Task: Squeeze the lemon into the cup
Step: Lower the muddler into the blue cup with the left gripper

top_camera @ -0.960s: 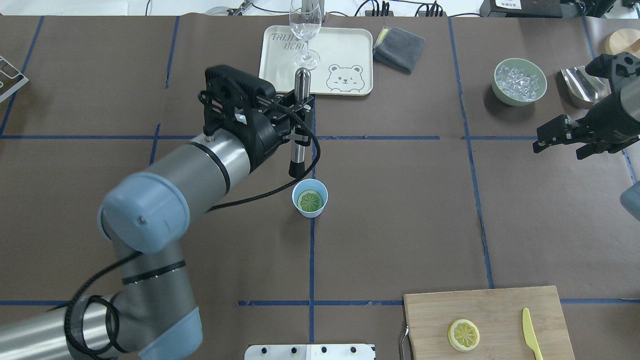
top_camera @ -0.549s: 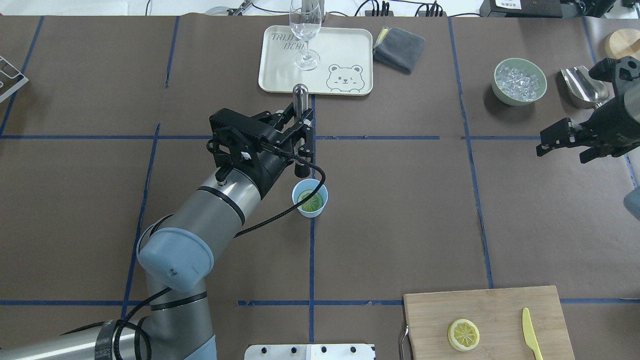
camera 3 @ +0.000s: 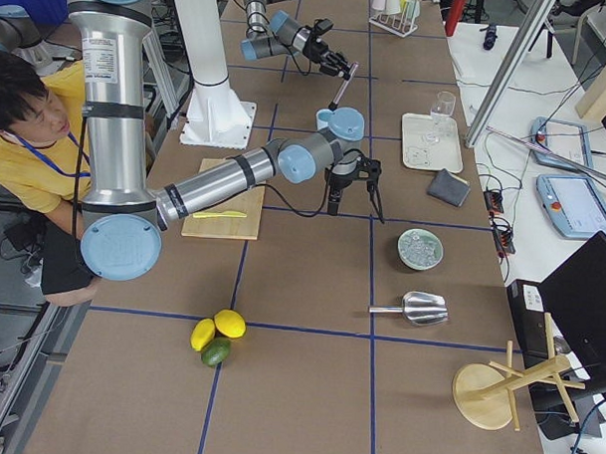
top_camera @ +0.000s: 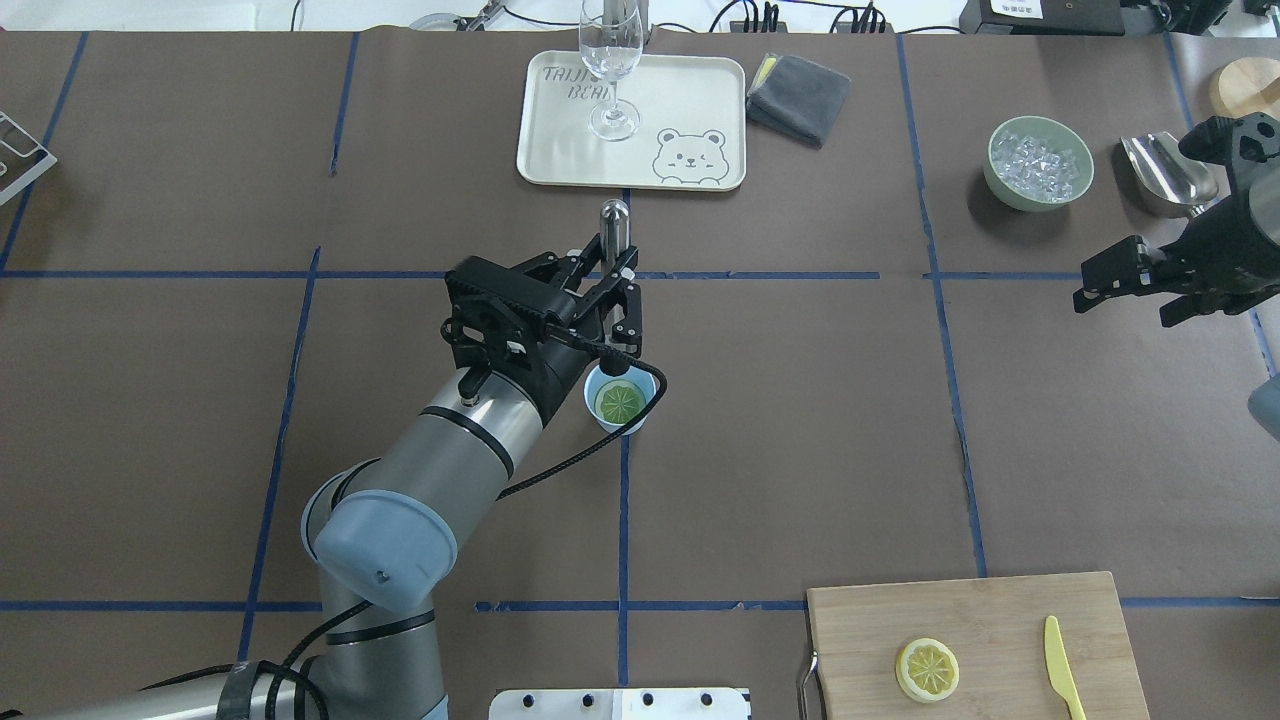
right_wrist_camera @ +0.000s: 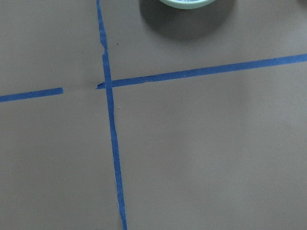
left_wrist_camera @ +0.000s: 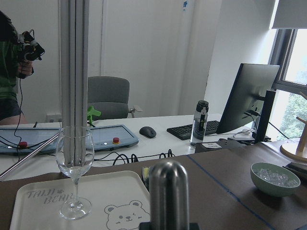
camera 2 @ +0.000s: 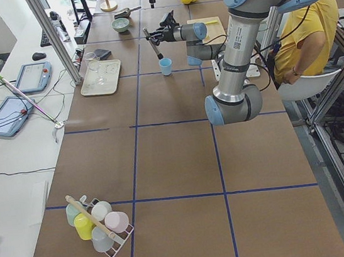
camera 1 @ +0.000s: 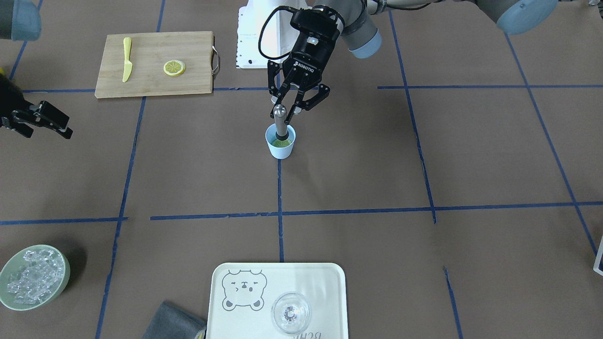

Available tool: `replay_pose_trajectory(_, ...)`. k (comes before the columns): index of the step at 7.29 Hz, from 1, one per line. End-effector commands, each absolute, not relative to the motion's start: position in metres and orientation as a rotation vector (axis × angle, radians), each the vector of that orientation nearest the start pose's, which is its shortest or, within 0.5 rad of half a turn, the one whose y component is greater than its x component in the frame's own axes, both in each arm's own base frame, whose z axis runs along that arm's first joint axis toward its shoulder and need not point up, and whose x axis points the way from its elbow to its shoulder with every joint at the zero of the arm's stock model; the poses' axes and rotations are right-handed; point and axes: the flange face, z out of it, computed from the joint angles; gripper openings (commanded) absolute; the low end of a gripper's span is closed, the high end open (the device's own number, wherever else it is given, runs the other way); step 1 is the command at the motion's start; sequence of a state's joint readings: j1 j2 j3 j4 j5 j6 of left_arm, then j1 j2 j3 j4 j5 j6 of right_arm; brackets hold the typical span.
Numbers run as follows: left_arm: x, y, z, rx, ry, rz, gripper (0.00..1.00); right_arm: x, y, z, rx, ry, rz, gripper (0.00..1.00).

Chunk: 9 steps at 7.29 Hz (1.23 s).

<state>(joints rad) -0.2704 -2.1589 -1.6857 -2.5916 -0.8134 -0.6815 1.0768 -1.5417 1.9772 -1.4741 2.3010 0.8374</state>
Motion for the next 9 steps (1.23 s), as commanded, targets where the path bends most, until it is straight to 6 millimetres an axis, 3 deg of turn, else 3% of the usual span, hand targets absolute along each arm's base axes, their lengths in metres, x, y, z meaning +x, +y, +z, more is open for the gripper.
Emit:
replay_pose_trajectory(1,0.529,-0.343,0.162,1.313,1.03,-0.164,0.0,-0.174,-0.464,0.435,-0.041,-0.875,0.127,1.0)
replay_pose_trajectory(4,0.545,-0.337,0.167,1.303,1.034,-0.148,0.0,-0.174,-0.464,0.436,-0.046,-0.877,0.126,1.0)
replay_pose_trajectory(6,0.56,-0.341,0.185,1.301,1.03,-0.146,0.0,-0.174,-0.464,0.435,-0.045,-0.879,0.126,1.0)
replay_pose_trajectory(9,0.563,-0.341,0.189,1.299,1.021,-0.141,0.0,-0.174,-0.464,0.434,-0.044,-0.88,0.126,1.0)
